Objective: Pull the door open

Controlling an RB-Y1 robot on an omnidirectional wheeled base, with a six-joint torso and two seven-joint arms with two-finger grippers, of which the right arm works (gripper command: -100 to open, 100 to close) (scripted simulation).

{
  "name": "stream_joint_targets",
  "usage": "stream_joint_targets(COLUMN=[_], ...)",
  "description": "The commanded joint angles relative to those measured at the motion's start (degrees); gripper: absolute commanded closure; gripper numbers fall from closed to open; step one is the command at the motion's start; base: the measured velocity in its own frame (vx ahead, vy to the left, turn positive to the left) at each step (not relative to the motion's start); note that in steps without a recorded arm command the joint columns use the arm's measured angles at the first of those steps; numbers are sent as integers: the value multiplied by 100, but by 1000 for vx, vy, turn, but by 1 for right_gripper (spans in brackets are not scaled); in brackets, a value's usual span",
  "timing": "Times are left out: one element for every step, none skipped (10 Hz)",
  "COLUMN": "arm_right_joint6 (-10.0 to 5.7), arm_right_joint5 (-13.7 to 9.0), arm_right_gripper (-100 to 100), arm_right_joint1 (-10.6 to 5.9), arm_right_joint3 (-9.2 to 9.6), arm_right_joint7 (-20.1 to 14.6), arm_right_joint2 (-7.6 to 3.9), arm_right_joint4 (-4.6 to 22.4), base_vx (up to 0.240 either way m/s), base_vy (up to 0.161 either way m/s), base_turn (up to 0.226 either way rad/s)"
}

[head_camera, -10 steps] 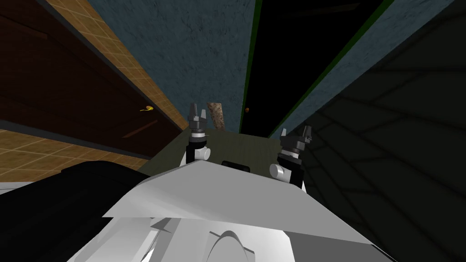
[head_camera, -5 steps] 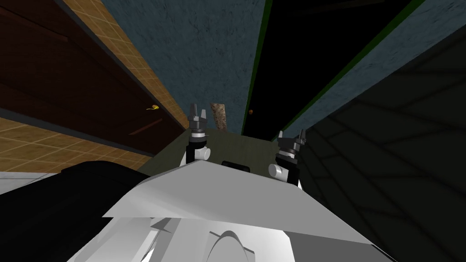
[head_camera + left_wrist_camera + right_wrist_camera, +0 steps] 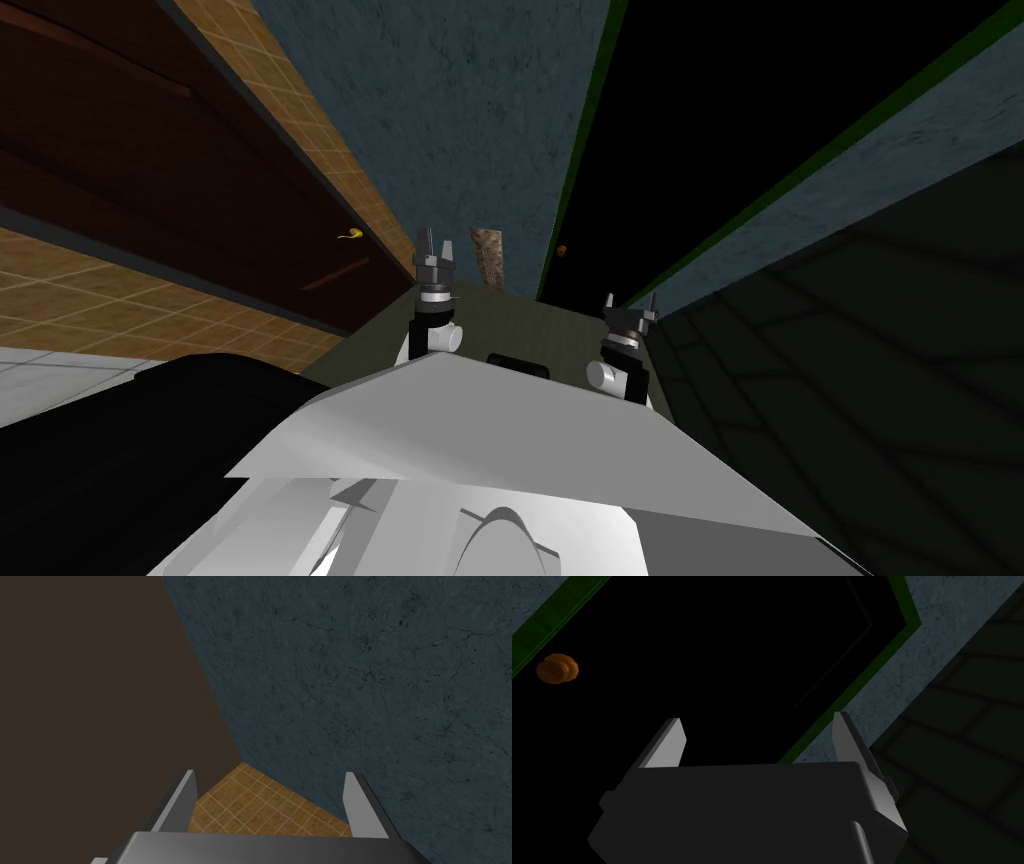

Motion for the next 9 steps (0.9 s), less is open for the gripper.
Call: stream_joint_targets(arm_right_joint6=[-102,-156,-210,-264,-318,-373,-428,-484,-539], arm_right_joint5=[-140,-227,-314,-401,-489,-576,-666,-756,-845], arm_right_gripper=[-100,-100,-100,-100,-100,-100,-100,-100,-100], arm_right_joint1=[-38,-65,-92,-119,-146,-174,-202,-230,-257], arm_right_joint3=[2,6,11,16,21,25,30,35,40], arm_right_joint7=[-191,-301,-410,-519,-629,-739,-852,-964,-1077], arm_right_joint2=[-52,-76,-101,-125,-149,-173,-196,-219,-243], arm_right_joint4=[225,364,503,642,781,921,1064,1207,1350], base_vx=[106,105,102,117,98,89,105,121,111], base_vy=[18,21,13,4,13,4,7,-2,-8], base_turn=[139,134,132,149,143,113,139,154,122])
